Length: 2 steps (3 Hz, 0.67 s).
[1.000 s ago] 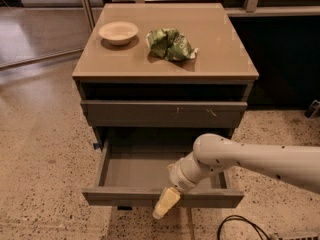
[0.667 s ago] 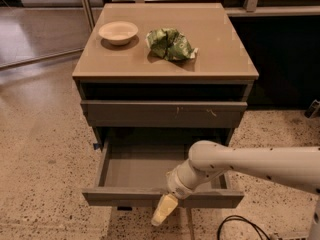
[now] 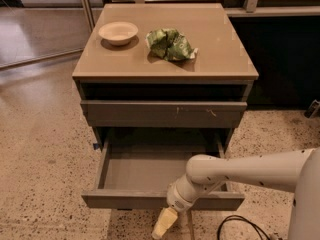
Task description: Open middle drawer
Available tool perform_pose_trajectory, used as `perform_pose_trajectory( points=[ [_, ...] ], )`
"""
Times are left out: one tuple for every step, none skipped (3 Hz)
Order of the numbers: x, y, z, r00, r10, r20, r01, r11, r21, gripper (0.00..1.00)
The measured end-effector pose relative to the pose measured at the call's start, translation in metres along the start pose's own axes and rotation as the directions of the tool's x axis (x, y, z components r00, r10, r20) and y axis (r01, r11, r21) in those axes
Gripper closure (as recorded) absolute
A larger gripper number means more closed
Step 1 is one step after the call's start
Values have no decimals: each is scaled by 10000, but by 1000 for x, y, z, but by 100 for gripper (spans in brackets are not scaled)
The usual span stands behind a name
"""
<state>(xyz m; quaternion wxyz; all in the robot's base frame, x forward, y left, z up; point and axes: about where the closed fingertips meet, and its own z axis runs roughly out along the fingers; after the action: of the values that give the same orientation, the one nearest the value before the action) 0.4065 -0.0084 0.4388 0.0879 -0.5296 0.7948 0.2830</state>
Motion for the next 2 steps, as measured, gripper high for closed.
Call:
perform_pose_trajectory(
  points=[
    [27, 70, -54, 9997, -240, -20, 240, 9997, -33, 0],
    [26, 70, -54, 9997, -237, -13, 237, 9997, -37, 0]
  ],
)
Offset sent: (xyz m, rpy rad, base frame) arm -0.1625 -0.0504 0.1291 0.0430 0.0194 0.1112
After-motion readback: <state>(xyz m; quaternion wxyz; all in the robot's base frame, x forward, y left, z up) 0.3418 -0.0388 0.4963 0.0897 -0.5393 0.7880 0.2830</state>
